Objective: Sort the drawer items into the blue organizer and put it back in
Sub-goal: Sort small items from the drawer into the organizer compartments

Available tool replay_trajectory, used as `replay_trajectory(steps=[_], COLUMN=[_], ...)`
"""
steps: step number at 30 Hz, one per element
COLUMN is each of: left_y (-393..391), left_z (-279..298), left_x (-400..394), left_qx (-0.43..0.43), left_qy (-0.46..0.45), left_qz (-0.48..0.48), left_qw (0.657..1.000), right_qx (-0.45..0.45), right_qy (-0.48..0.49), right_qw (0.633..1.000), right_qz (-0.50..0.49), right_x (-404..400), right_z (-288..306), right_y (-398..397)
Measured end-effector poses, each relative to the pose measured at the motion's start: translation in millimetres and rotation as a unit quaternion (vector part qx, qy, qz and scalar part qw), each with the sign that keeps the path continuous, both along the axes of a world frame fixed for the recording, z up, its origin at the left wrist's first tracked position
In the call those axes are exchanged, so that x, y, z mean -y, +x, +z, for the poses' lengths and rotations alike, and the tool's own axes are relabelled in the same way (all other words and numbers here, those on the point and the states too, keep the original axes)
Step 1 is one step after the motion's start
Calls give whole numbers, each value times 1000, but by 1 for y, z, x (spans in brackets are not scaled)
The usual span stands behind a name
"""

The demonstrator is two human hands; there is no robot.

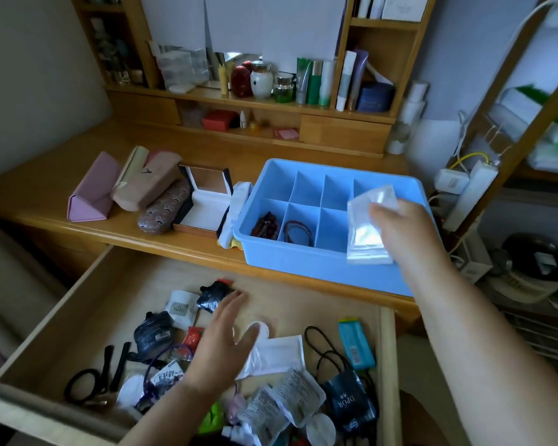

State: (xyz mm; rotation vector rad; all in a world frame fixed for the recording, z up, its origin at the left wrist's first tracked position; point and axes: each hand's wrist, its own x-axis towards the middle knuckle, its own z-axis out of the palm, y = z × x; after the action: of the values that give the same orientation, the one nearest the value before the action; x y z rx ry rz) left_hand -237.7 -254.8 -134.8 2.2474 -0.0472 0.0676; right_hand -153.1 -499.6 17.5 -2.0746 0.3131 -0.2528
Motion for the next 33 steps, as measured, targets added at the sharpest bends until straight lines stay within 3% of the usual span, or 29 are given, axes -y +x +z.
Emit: replay_trajectory(steps=[2, 5, 8, 11, 14, 17, 20, 22, 23, 25, 26, 28, 30, 33], left_y=[9, 16, 19, 22, 23, 23, 19, 14, 11, 4, 1, -3, -7, -12], left_z=[-18, -32, -39, -45, -48, -46, -35, -22, -14, 5, 14, 31, 42, 49], left_x=[-15, -24, -21, -14, -9, -6, -9, -13, -14, -14, -11, -2, 8, 26], left_qx=[-31, -67, -88, -121, -124, -111, -55, -29, -6, 55, 85, 138, 162, 127], left_qy=[61, 102, 176, 305, 396, 396, 365, 314, 283, 237, 217, 187, 144, 48], left_qz=[36, 43, -42, -112, -125, -111, -113, -123, -123, -124, -124, -108, -44, 64], left_qw=[997, 992, 980, 938, 901, 905, 922, 941, 951, 962, 965, 967, 975, 989], right_qx=[-25, -60, -99, -155, -172, -170, 109, 246, 235, 114, 57, 24, 20, 13], right_qy=[-146, -324, -476, -557, -530, -473, -400, -281, -244, -245, -291, -385, -370, -307], right_qw=[989, 943, 872, 808, 810, 845, 905, 916, 916, 900, 878, 842, 866, 914], right_qz=[18, 49, 61, 113, 181, 184, 92, 147, 217, 341, 377, 378, 336, 267], right_x=[-2, -17, -34, -43, -34, -19, -19, -29, -35, -49, -55, -61, -66, -71], right_z=[4, -1, -10, -22, -20, -9, -7, -16, -22, -46, -61, -86, -97, -105], right_y=[25, 49, 62, 62, 62, 53, 19, -14, -32, -59, -67, -76, -80, -84])
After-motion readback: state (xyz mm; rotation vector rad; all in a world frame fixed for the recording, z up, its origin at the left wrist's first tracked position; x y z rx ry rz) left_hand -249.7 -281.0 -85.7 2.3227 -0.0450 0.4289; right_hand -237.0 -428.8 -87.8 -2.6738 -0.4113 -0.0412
